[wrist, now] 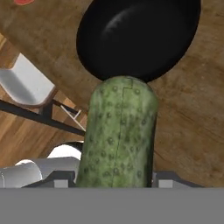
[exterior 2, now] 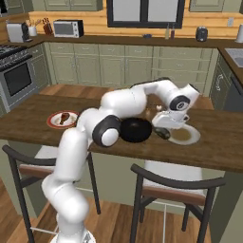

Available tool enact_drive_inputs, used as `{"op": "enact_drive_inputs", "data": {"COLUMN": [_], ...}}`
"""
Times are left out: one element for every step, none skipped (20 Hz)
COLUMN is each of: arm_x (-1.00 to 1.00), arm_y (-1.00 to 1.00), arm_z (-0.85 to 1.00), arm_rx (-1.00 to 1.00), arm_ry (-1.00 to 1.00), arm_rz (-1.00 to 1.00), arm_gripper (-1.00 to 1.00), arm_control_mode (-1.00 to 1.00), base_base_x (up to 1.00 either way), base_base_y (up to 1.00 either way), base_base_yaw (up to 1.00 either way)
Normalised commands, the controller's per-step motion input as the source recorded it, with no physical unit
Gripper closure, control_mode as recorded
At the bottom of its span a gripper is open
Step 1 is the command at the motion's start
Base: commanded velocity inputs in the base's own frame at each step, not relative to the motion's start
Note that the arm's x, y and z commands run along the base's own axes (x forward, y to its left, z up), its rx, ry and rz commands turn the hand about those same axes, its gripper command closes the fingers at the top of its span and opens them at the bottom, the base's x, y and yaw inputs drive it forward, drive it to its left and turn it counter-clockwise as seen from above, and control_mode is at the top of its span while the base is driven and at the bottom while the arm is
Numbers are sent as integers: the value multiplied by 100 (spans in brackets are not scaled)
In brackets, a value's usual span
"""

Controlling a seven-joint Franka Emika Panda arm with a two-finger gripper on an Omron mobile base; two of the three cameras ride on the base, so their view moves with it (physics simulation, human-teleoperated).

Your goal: Pick the chicken drumstick and cucumber from their plates and place them in the bowl. Then put the bowl in the fridge.

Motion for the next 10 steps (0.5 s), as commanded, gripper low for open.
{"op": "enact_drive_inputs", "data": {"arm_x": [10,41,72,100,100,100,100,100,100,95], "arm_y": [100,100,100,91,66,40,31,18,0,0], "arm_z": [0,0,0,0,6,14,16,25,26,24], "arm_rx": [-37,-33,-29,-23,-18,-12,-6,-3,0,0], "arm_ry": [-14,-11,-11,-5,0,0,0,5,11,12], "arm_rz": [-10,-10,-10,-9,-9,-8,-7,-6,-4,-2], "arm_gripper": [100,100,100,100,100,100,100,100,100,100], "arm_control_mode": [-100,-100,-100,-100,-100,-100,-100,-100,-100,-100], "base_base_x": [0,0,0,0,0,0,0,0,0,0], "base_base_y": [0,0,0,0,0,0,0,0,0,0], "base_base_yaw": [0,0,0,0,0,0,0,0,0,0]}}
